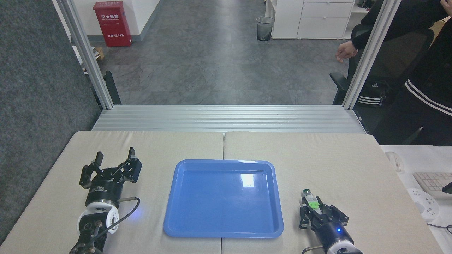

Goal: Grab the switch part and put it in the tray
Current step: 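Close the right gripper on the switch part and lift it, then carry the held switch part over the blue tray with the right gripper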

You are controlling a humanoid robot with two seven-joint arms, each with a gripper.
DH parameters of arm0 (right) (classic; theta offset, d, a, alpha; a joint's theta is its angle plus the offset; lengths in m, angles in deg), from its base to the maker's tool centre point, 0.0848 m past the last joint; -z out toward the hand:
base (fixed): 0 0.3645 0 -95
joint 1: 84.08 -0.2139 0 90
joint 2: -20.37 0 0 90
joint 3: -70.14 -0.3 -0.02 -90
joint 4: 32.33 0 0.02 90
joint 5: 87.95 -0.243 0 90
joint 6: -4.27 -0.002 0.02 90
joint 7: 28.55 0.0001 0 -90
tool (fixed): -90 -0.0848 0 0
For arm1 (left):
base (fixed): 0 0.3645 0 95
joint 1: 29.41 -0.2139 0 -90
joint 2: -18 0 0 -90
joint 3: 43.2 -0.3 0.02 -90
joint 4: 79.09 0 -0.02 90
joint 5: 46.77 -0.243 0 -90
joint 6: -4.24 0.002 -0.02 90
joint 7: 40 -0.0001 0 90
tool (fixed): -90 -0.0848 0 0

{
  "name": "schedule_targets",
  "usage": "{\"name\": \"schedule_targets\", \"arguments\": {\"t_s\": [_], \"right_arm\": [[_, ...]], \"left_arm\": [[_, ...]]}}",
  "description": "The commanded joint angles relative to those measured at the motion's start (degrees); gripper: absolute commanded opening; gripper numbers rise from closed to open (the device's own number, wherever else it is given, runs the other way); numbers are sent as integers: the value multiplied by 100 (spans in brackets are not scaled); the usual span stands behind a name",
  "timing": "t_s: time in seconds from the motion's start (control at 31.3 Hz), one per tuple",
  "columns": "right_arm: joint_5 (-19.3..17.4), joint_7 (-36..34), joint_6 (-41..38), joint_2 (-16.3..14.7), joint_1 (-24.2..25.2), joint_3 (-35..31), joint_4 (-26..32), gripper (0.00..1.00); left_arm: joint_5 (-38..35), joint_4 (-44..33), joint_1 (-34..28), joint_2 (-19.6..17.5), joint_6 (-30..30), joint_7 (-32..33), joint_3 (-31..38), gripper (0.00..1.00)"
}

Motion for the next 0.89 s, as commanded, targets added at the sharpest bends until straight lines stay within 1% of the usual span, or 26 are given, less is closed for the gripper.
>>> {"name": "schedule_targets", "arguments": {"t_s": [0.0, 0.1, 0.19, 0.26, 0.38, 0.45, 0.54, 0.7, 0.77, 0.86], "right_arm": [[-46, -272, 5, 23, -394, -564, 314, 9], [-46, -308, 14, 49, -658, -671, 551, 8], [-46, -299, 5, 233, -729, -601, 736, 6], [-28, -256, 5, 444, -738, -444, 850, 5], [68, -80, 67, 1050, -659, 338, 1184, 5], [234, -1, 75, 1261, -615, 663, 1281, 5], [507, 157, 58, 1411, -422, 928, 1290, 5], [604, 508, 32, 1526, -343, 1289, 1202, 5], [622, 693, 32, 1561, -290, 1306, 992, 5], [648, 764, 32, 1666, -290, 1298, 606, 5]], "left_arm": [[2, 0, 10, 1, 1, -2, 0, 100], [2, 0, 10, 1, 1, -2, 0, 100], [2, 0, 1, 1, 1, -2, 0, 100], [2, 0, -8, 1, 1, -2, 0, 100], [2, 0, -8, 1, 1, -2, 9, 100], [2, 0, -8, 1, 1, -2, 0, 100], [-6, 0, 1, 1, 1, -2, 0, 100], [-6, 0, 1, 1, 1, -2, 9, 100], [-6, 0, 1, 1, 1, -2, 9, 100], [-6, 0, -8, 1, 1, -2, 0, 100]]}}
